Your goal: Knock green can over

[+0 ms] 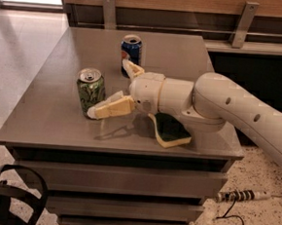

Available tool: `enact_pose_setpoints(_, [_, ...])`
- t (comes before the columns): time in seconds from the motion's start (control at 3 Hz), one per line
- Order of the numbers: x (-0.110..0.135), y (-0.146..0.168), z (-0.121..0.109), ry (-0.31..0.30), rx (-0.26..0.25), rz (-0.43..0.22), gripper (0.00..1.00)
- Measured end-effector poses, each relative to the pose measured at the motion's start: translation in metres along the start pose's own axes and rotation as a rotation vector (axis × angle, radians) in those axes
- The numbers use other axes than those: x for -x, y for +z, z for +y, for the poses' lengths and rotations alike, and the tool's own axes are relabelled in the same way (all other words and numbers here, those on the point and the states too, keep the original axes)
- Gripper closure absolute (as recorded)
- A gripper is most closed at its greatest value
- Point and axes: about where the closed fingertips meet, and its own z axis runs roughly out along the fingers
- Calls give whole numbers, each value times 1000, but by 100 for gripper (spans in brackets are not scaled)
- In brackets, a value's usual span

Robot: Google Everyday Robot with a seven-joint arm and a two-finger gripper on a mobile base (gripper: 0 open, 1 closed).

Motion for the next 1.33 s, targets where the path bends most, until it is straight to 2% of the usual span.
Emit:
enact_pose_setpoints(0.33, [4,2,10,-7,21,-21,0])
enact_pose_setpoints(0.67, [1,13,16,-6,40,-39,18])
enact_pose_setpoints(1.33, [3,16,19,-9,47,-39,63])
